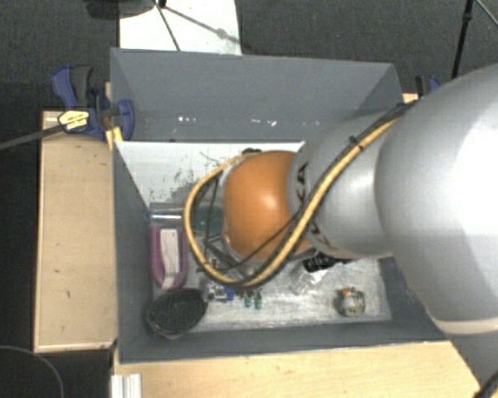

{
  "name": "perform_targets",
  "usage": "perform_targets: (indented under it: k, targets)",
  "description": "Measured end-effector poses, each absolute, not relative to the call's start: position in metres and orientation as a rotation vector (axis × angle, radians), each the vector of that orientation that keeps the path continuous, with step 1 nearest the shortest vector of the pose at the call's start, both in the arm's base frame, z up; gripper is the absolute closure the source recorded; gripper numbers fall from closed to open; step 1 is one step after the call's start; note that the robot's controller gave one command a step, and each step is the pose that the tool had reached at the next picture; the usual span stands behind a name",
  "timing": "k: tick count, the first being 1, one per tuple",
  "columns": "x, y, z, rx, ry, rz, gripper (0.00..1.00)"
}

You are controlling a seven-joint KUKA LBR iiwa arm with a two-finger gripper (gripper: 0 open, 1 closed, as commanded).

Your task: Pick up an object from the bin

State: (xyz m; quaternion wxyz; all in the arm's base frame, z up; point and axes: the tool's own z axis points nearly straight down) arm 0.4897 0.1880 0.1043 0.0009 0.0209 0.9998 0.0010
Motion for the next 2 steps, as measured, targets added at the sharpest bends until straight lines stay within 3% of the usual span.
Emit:
perform_targets:
  k: [1, 2]
  targets:
    - [0.489, 0.171, 0.385, -0.062, 3.128, 0.006, 1.0]
    - [0.496, 0.183, 0.19, 0.01, 3.147, -0.002, 1.0]
